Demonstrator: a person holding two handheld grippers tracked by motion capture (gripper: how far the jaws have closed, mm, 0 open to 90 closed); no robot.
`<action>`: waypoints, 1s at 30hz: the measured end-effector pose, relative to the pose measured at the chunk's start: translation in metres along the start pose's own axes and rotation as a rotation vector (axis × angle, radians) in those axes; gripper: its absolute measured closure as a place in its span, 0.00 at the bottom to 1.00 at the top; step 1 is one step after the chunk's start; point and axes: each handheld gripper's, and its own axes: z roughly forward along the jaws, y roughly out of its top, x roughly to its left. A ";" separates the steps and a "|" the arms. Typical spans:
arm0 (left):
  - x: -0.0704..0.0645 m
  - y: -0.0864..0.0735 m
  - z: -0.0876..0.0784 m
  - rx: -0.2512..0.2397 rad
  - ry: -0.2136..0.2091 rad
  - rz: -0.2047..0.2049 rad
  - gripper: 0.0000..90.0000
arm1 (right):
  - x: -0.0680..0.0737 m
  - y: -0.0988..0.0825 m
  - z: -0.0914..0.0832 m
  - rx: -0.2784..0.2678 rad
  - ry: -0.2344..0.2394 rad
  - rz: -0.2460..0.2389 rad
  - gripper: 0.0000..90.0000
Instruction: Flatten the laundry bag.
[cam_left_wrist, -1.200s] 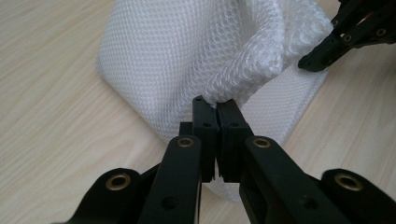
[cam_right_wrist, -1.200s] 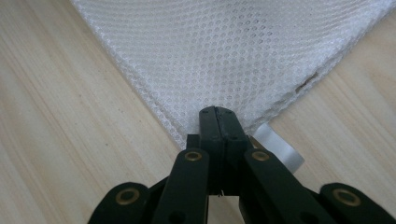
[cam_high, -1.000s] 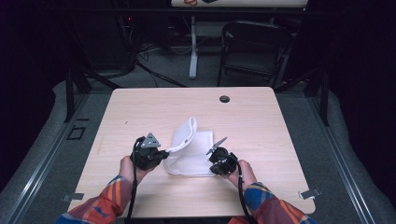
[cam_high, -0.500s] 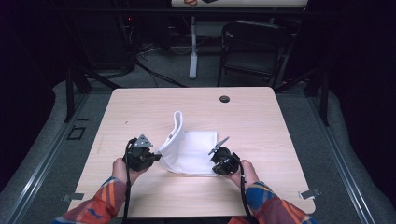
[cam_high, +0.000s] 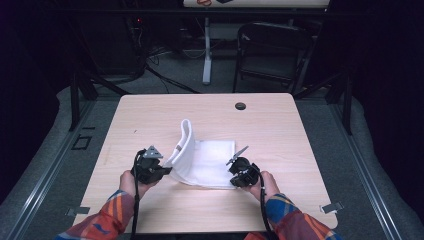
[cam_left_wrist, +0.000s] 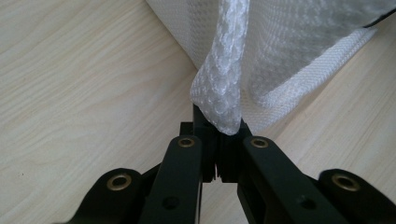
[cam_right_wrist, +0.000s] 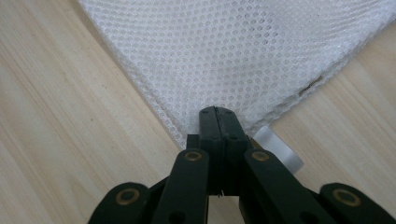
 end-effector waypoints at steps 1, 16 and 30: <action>0.000 0.000 0.000 0.003 -0.004 -0.002 0.99 | -0.001 0.000 -0.001 0.008 0.001 -0.003 1.00; 0.005 -0.008 0.009 0.083 -0.038 -0.040 0.99 | -0.005 -0.004 -0.003 0.026 0.000 0.002 1.00; 0.011 -0.015 0.011 0.208 -0.087 -0.059 0.63 | -0.014 -0.010 -0.009 0.072 -0.017 0.013 1.00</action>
